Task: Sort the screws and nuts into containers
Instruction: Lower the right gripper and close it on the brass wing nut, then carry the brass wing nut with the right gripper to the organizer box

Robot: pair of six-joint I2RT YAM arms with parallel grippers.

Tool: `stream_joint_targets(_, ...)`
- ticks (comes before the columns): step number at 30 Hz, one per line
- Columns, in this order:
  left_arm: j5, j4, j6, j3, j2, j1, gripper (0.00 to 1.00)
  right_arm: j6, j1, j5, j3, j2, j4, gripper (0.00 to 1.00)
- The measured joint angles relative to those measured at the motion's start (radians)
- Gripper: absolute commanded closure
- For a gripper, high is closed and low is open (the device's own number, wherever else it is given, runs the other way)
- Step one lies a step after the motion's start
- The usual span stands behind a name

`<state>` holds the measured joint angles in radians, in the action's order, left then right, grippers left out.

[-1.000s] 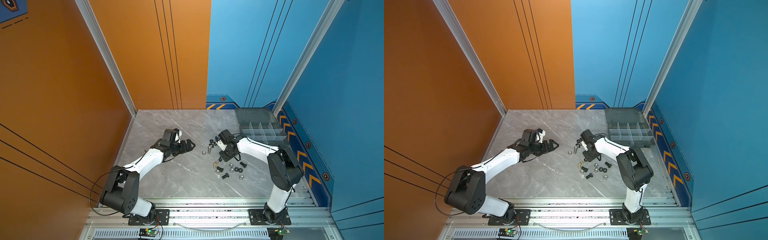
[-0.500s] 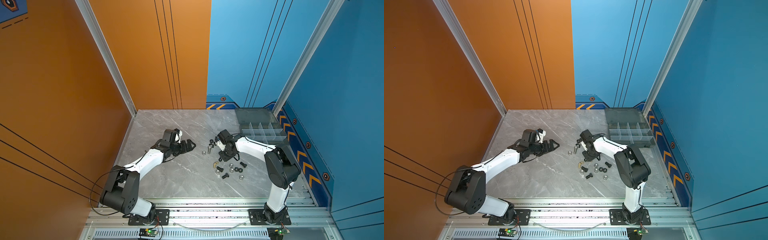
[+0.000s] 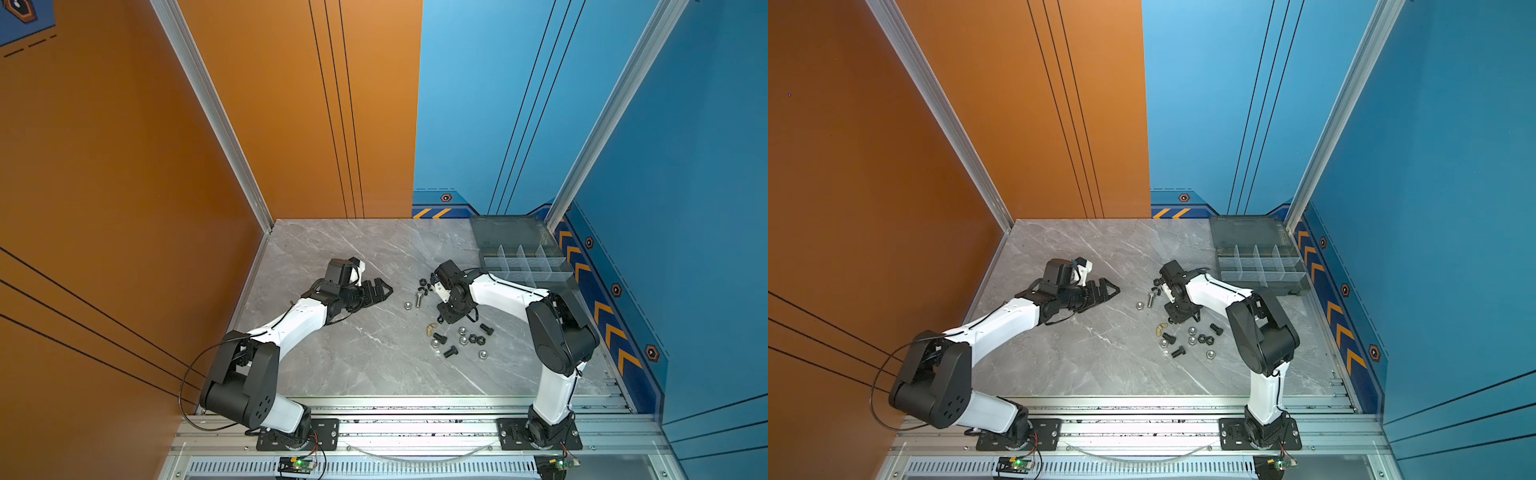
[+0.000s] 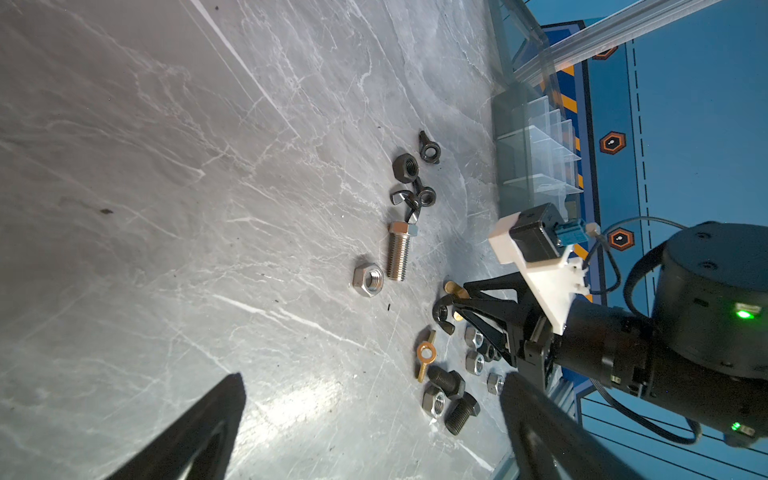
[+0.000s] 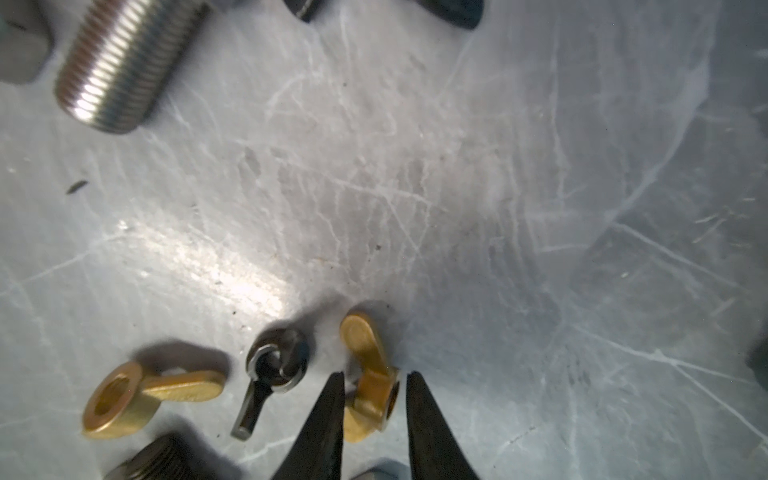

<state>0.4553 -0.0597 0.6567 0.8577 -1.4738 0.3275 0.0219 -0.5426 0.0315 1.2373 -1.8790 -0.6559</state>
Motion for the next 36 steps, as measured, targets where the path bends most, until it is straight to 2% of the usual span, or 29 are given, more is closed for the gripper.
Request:
stream_joint_targets(10,0.003,0.000,0.004,0.000,0.000,0.000,0.02,-0.019,0.003,0.000,0.000,-0.011,0.001,0.79)
stream_joint_targets(17,0.008,0.000,0.004,0.000,0.000,0.000,0.02,-0.034,0.017,-0.005,0.000,-0.011,0.004,1.00)
stream_joint_targets(26,0.021,0.001,0.008,0.000,0.000,0.000,0.02,-0.045,0.077,-0.069,-0.010,0.020,0.010,1.00)
stream_joint_targets(31,0.026,0.000,0.014,0.000,0.000,0.000,0.02,-0.050,0.168,-0.108,0.006,0.103,0.011,1.00)
stream_joint_targets(36,0.029,0.000,0.014,0.000,0.000,0.000,0.02,-0.072,0.280,-0.105,0.104,0.116,0.013,1.00)
